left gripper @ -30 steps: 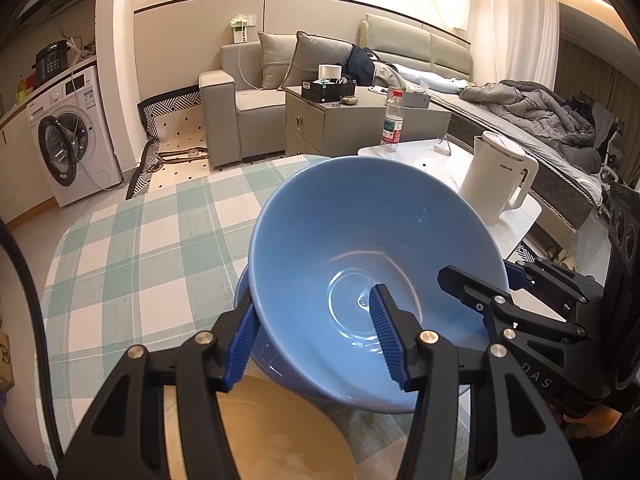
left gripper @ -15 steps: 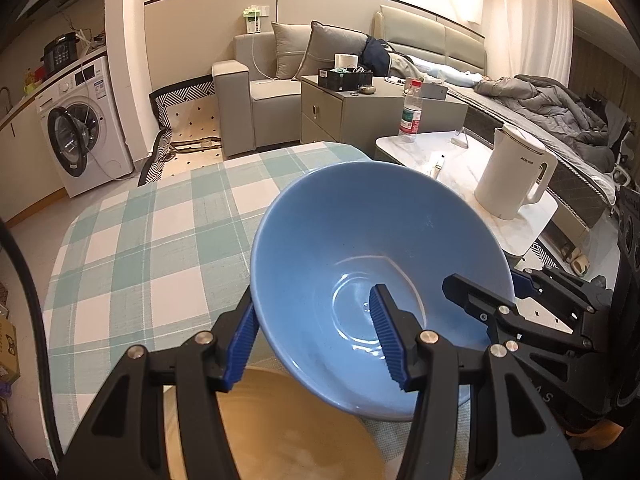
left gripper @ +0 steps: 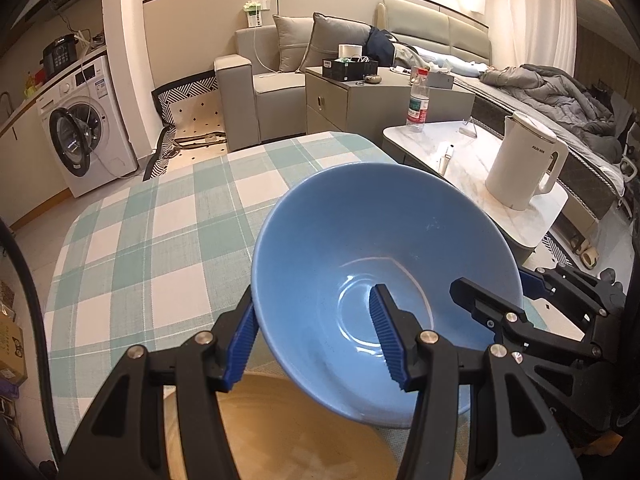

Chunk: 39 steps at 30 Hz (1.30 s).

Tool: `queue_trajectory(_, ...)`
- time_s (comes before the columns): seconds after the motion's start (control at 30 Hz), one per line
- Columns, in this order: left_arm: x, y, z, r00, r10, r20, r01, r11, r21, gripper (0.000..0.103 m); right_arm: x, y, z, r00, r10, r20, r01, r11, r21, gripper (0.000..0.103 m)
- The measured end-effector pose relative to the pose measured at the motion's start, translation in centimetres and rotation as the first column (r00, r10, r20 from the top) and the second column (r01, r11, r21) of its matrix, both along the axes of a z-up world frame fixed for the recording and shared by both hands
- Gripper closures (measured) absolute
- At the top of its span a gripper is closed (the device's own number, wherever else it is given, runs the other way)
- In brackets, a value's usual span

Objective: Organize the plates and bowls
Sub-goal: 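Lower the light blue bowl into the nested blue bowls with both grippers, then open both grippers to release the light blue bowl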

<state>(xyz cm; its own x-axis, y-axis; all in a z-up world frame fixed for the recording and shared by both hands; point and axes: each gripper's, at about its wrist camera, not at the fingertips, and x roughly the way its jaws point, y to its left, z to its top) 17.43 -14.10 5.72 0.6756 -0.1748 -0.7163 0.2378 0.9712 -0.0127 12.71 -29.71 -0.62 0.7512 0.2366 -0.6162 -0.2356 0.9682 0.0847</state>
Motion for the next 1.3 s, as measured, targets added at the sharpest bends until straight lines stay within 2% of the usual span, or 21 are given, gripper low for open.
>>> queue_trajectory(0.33, 0.5, 0.0, -1.3, 1.000, 0.002, -0.029, -0.002, 1.000, 0.024, 0.049, 0.0, 0.9, -0.6, 1.000, -0.009, 0.021, 0.010, 0.997, -0.078, 0.057)
queue_trajectory(0.73, 0.6, 0.2, -2.0, 0.999, 0.006, -0.041, -0.004, 0.999, 0.042, 0.047, 0.1, 1.2, -1.0, 1.000, 0.008, 0.021, -0.007, 0.997, -0.081, 0.048)
queue_trajectory(0.83, 0.6, 0.2, -2.1, 0.999, 0.004, -0.045, -0.002, 0.999, 0.042, 0.047, 0.1, 1.3, -1.0, 1.000, 0.020, 0.018, -0.019, 0.997, -0.070, 0.042)
queue_trajectory(0.9, 0.7, 0.2, -2.0, 0.999, 0.002, -0.050, 0.000, 0.999, 0.038, 0.045, 0.1, 1.3, -0.9, 1.000, 0.026, 0.015, -0.025, 0.998, -0.064, 0.036)
queue_trajectory(0.93, 0.7, 0.3, -2.0, 0.999, 0.005, -0.050, -0.003, 0.999, 0.034, 0.040, 0.0, 1.4, -1.0, 0.999, 0.029, 0.015, -0.028, 0.998, -0.059, 0.034)
queue_trajectory(1.07, 0.7, 0.7, -1.9, 0.999, 0.017, -0.048, -0.016, 1.000, 0.018, 0.034, 0.1, 0.9, -0.8, 1.000, 0.023, 0.019, -0.022, 0.999, -0.028, 0.023)
queue_trajectory(1.2, 0.9, 1.2, -1.8, 0.999, 0.024, -0.044, -0.023, 1.000, 0.014, 0.033, 0.4, 0.4, -0.9, 1.000, 0.023, 0.006, -0.023, 1.000, 0.010, 0.022)
queue_trajectory(1.3, 1.0, 1.8, -1.8, 0.998, 0.034, -0.043, -0.034, 0.999, 0.000, 0.023, 0.6, 0.3, -1.4, 1.000, 0.015, -0.006, -0.014, 1.000, 0.023, 0.022)
